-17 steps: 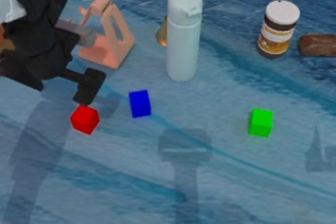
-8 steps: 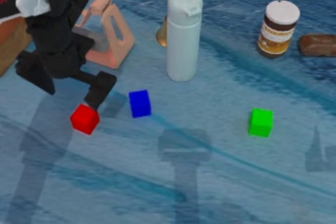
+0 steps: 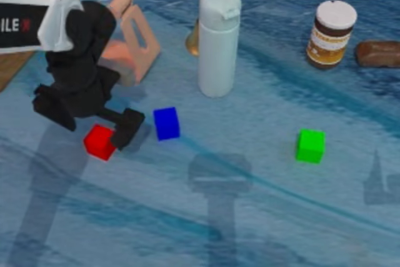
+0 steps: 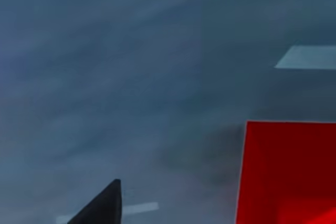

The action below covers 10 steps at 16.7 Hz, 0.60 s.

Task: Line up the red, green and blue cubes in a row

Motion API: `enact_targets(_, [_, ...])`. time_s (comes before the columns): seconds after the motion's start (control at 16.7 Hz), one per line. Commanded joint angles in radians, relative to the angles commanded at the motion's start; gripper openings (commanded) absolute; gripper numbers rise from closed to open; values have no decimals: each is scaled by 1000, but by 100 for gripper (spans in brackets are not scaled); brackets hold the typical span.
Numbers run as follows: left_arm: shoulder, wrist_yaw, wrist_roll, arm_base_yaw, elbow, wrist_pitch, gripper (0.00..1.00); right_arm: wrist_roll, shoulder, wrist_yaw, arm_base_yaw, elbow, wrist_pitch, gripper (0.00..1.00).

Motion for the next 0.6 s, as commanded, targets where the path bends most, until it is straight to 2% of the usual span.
enact_targets(0.18, [45,0,1,-1,-49,87,100,0,0,0,0,0,0,100])
enact_targets(0.42, [50,0,1,-1,-54,95,100,0,0,0,0,0,0,100])
enact_targets(0.6, [50,0,1,-1,-54,95,77,0,0,0,0,0,0,100])
